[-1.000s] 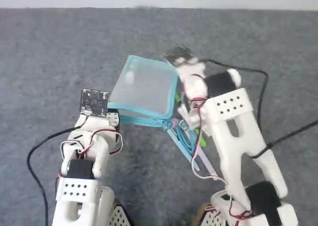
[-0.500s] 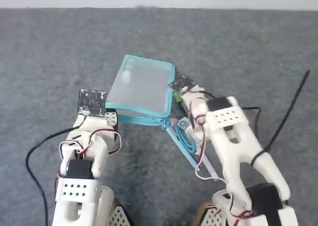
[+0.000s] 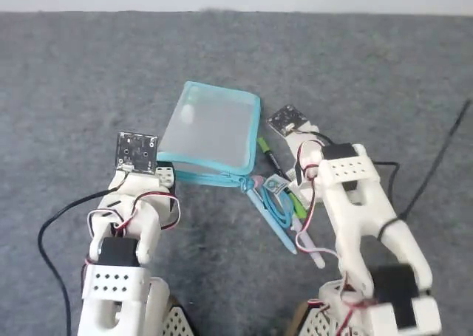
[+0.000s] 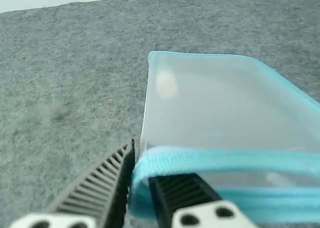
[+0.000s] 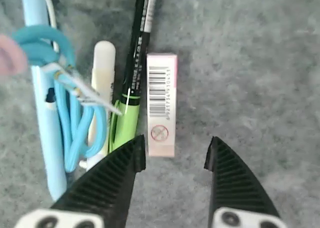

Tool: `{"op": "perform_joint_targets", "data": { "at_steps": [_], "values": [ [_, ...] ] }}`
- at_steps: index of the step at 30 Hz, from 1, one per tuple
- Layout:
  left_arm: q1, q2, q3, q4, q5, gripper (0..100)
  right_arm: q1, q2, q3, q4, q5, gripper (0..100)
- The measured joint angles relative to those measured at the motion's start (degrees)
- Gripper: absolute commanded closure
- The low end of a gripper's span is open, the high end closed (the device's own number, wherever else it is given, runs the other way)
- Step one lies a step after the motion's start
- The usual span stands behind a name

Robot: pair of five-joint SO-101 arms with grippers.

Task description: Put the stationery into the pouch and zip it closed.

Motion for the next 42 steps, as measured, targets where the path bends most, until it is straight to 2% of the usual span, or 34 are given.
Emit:
{"op": "perform_joint_targets", "data": {
  "at_steps": [6, 11, 17, 23, 31, 35, 42],
  "values": [
    [0.0, 0.0, 0.0, 0.0, 0.0, 99, 1.93, 8.18, -1.05, -1.67, 0.0, 82.0],
    [0.0, 0.0, 0.0, 0.0, 0.0, 99, 2.81, 10.11, -2.64, -2.11, 0.0, 99.6],
    [0.0, 0.0, 0.0, 0.0, 0.0, 99, 2.81, 8.97, -2.73, -2.2, -0.62, 98.9],
    [0.0, 0.0, 0.0, 0.0, 0.0, 99, 2.73, -2.64, -2.73, 5.89, -1.93, 99.1],
    [0.0, 0.0, 0.0, 0.0, 0.0, 99, 2.64, -28.92, -4.4, 23.03, -2.11, 99.1],
    [0.0, 0.0, 0.0, 0.0, 0.0, 99, -3.87, -38.33, -7.91, 30.68, -1.41, 99.1],
    [0.0, 0.0, 0.0, 0.0, 0.26, 99, -26.29, -37.45, -19.08, 39.56, -5.71, 99.1]
  ]
}}
